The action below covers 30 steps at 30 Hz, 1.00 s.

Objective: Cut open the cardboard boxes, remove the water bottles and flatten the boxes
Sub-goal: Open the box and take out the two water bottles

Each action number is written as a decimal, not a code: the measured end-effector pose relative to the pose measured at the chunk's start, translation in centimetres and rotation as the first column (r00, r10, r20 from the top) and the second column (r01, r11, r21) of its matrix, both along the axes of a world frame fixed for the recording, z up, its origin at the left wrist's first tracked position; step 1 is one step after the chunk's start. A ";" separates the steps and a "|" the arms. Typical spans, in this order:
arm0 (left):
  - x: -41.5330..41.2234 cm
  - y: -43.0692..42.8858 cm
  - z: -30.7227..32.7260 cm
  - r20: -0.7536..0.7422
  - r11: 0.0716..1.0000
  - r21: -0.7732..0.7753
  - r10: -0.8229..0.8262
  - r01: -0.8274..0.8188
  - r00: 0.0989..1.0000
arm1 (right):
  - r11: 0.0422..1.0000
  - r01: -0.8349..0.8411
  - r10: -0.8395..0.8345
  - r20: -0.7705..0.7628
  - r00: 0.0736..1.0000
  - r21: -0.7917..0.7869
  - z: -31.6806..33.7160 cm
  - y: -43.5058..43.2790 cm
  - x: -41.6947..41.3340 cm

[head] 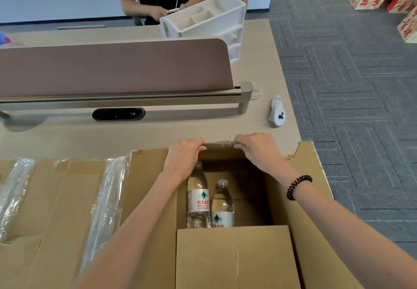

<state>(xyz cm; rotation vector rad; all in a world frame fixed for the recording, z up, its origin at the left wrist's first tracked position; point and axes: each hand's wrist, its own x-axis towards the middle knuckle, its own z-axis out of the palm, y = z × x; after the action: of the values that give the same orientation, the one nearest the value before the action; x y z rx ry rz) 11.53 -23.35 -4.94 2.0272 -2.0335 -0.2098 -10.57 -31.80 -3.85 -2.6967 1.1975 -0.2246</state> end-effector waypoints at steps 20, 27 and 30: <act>-1.0 4.7 1.1 -0.073 0.994 0.063 -0.088 0.093 0.993 | 0.991 -0.037 0.015 0.164 0.986 0.130 1.5 6.0 -2.9; -2.7 10.5 2.0 -0.373 0.994 0.102 0.014 0.026 0.928 | 0.868 -0.085 0.032 0.115 0.993 0.490 2.2 10.5 -5.9; -3.8 12.8 3.0 -0.473 0.980 0.195 0.053 0.046 0.880 | 0.805 -0.105 0.003 0.173 0.985 0.584 2.7 12.4 -6.1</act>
<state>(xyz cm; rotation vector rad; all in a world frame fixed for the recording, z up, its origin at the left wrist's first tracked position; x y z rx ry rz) 7.77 -10.53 -1.94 1.8449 -1.7475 -0.8564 -16.62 -19.45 -1.16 -2.1109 0.9389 -0.0455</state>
